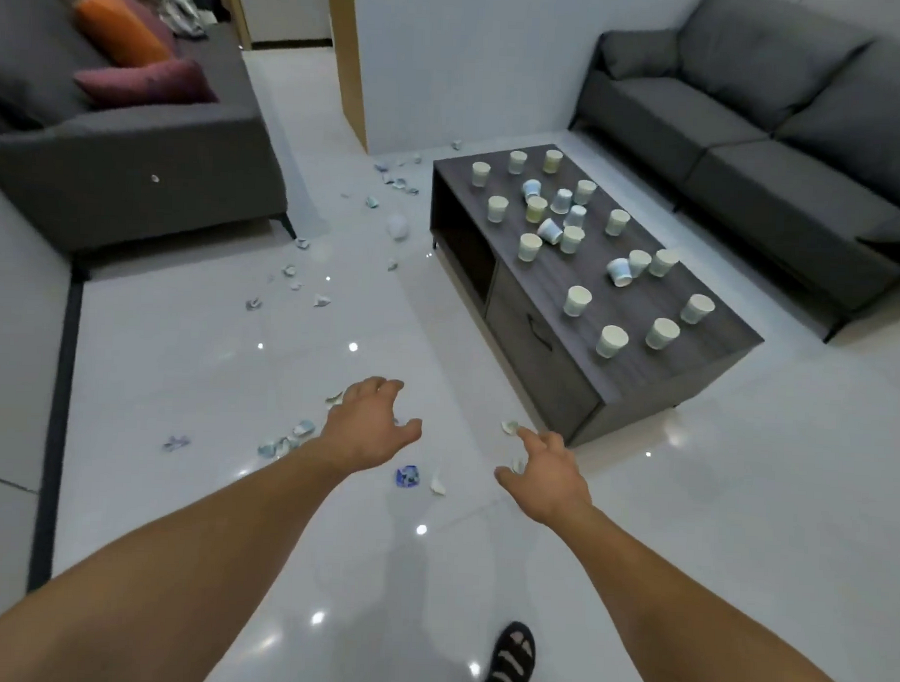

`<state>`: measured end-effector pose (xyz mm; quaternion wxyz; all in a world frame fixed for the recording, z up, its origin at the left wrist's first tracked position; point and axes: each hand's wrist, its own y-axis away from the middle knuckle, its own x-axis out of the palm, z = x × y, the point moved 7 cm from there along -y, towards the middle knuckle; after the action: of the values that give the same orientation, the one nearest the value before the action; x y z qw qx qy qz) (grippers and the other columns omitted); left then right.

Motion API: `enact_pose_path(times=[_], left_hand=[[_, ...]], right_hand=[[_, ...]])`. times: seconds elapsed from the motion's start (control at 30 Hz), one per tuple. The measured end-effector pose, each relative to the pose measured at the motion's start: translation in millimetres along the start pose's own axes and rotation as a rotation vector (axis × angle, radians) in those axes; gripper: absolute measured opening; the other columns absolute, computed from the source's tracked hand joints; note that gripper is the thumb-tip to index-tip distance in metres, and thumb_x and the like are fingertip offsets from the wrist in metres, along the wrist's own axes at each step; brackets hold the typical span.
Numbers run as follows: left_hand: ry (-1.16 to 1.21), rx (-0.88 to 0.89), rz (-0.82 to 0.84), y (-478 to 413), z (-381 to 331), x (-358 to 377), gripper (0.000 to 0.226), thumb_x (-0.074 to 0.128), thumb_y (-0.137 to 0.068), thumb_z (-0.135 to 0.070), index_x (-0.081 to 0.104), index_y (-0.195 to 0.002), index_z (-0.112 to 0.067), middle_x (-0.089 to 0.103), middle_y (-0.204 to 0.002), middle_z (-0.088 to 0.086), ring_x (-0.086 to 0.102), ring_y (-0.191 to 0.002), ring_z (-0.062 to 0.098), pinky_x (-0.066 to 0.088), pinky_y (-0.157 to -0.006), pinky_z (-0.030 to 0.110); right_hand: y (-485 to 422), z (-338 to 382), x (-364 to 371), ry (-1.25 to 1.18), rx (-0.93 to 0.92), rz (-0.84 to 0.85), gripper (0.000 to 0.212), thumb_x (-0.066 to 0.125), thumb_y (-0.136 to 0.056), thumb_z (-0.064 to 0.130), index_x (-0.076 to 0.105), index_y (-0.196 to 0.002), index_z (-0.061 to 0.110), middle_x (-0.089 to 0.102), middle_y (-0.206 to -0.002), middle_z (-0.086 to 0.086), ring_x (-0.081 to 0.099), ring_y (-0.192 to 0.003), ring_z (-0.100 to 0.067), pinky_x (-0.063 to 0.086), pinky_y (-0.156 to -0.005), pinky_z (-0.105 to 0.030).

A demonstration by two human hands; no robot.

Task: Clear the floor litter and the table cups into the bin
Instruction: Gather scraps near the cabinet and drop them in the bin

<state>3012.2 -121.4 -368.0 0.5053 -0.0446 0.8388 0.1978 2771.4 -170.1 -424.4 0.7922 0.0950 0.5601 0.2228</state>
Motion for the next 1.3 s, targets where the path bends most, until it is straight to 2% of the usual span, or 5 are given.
enact_pose_path(times=[0.27, 0.57, 0.73, 0.93, 1.3], left_hand=[[-0.014, 0.01, 0.085, -85.3, -94.7, 37.6, 0.068, 0.052, -0.09, -0.048, 0.03, -0.147, -0.018, 0.027, -0.153, 0.004, 0.022, -0.141, 0.025, 0.027, -0.112, 0.044], [0.018, -0.08, 0.244, -205.7, -72.9, 90.2, 0.072, 0.051, -0.089, -0.05, 0.027, -0.148, -0.017, 0.028, -0.153, 0.006, 0.025, -0.138, 0.027, 0.031, -0.109, 0.044], [0.086, -0.111, 0.279, -282.9, -62.9, 131.9, 0.071, 0.053, -0.088, -0.049, 0.028, -0.147, -0.017, 0.031, -0.151, 0.005, 0.028, -0.137, 0.026, 0.034, -0.107, 0.044], [0.139, -0.242, 0.376, -359.8, -15.8, 251.1, 0.069, 0.052, -0.09, -0.049, 0.028, -0.148, -0.019, 0.031, -0.151, 0.004, 0.029, -0.137, 0.024, 0.035, -0.107, 0.044], [0.181, -0.353, 0.505, -471.1, 63.4, 579.0, 0.07, 0.053, -0.087, -0.054, 0.03, -0.146, -0.023, 0.036, -0.147, 0.004, 0.038, -0.132, 0.026, 0.037, -0.103, 0.042]], right_hand=[[-82.5, -79.6, -57.9, 0.074, 0.001, 0.056, 0.071, 0.054, -0.09, 0.051, 0.023, -0.15, 0.031, 0.026, -0.149, -0.003, 0.033, -0.132, -0.027, 0.041, -0.099, -0.038], [-206.1, -97.6, -41.3, 0.148, 0.05, 0.218, 0.078, 0.058, -0.088, 0.05, 0.021, -0.152, 0.027, 0.025, -0.152, -0.004, 0.033, -0.135, -0.026, 0.04, -0.101, -0.038], [-289.0, -108.8, -8.8, 0.172, 0.048, 0.299, 0.073, 0.061, -0.087, 0.048, 0.028, -0.149, 0.027, 0.029, -0.148, -0.003, 0.042, -0.127, -0.024, 0.045, -0.093, -0.036], [-410.3, -161.8, 100.9, 0.21, 0.095, 0.427, 0.078, 0.062, -0.087, 0.044, 0.023, -0.152, 0.027, 0.027, -0.15, -0.006, 0.039, -0.131, -0.027, 0.045, -0.098, -0.038], [-570.6, -326.9, 392.0, 0.392, -0.034, 0.616, 0.082, 0.068, -0.082, 0.043, 0.022, -0.148, 0.026, 0.029, -0.144, -0.007, 0.044, -0.122, -0.03, 0.044, -0.091, -0.039]])
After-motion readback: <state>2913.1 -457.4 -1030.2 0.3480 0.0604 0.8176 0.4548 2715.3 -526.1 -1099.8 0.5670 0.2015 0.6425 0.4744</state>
